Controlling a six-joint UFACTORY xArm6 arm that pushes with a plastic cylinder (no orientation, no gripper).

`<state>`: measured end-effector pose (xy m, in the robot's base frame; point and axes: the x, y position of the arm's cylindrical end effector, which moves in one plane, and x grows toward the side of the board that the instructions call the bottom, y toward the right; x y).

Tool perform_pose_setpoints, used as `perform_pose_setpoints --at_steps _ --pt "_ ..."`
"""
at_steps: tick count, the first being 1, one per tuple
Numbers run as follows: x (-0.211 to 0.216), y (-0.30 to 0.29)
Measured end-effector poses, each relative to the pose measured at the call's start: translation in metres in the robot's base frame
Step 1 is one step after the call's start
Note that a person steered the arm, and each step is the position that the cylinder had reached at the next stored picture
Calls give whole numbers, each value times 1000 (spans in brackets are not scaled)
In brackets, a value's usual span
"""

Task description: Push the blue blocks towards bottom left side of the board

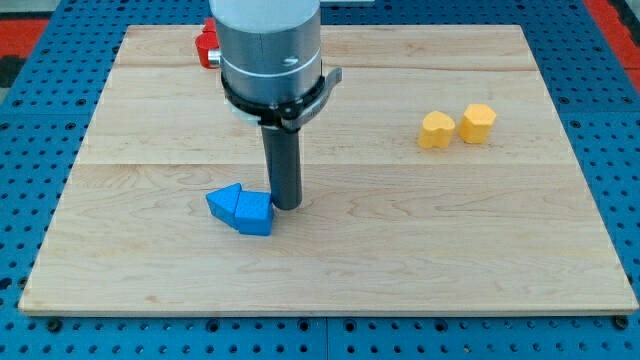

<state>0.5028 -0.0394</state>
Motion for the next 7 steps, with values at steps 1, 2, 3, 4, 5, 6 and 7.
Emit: perform_pose_setpoints --at_steps 1,2,3,4,5,6,7 --pt "30 20" --pt "63 47" --pt "43 26" --pt "16 -22" --pt "-17 -47" --pt "-30 -71" --pt "-4 -98"
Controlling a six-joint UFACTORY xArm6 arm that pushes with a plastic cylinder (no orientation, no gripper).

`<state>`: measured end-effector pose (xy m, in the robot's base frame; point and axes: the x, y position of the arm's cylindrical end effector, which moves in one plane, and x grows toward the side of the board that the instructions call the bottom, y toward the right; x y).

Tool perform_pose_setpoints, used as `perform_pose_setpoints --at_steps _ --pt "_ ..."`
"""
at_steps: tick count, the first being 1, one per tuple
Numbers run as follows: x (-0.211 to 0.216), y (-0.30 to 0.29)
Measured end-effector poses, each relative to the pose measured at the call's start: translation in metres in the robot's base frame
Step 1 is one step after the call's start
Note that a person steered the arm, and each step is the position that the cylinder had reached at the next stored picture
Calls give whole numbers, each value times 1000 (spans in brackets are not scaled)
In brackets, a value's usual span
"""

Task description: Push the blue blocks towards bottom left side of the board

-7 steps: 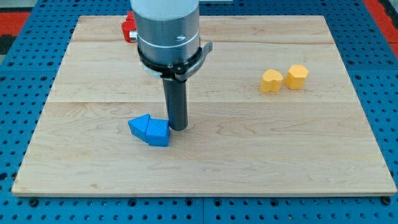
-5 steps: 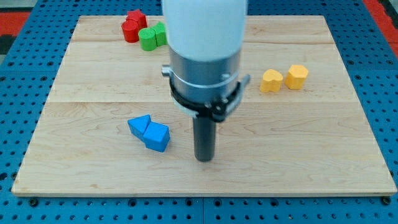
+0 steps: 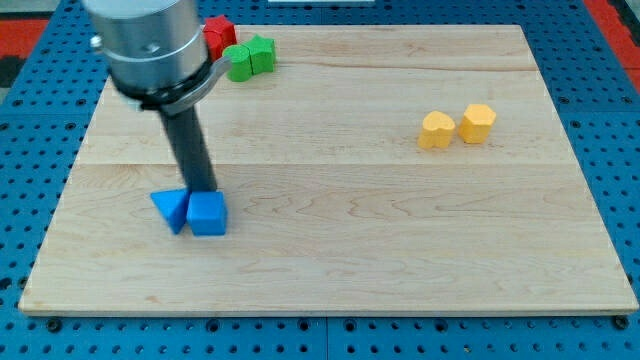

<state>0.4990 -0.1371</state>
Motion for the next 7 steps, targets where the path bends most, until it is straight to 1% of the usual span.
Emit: perform_pose_setpoints --at_steps 1,2,3,4,5,6,7 --pt "19 -21" --pt "12 -43" --pt "16 -32" --pt "-9 56" --pt "28 90" --pt "44 59" --pt "42 -4"
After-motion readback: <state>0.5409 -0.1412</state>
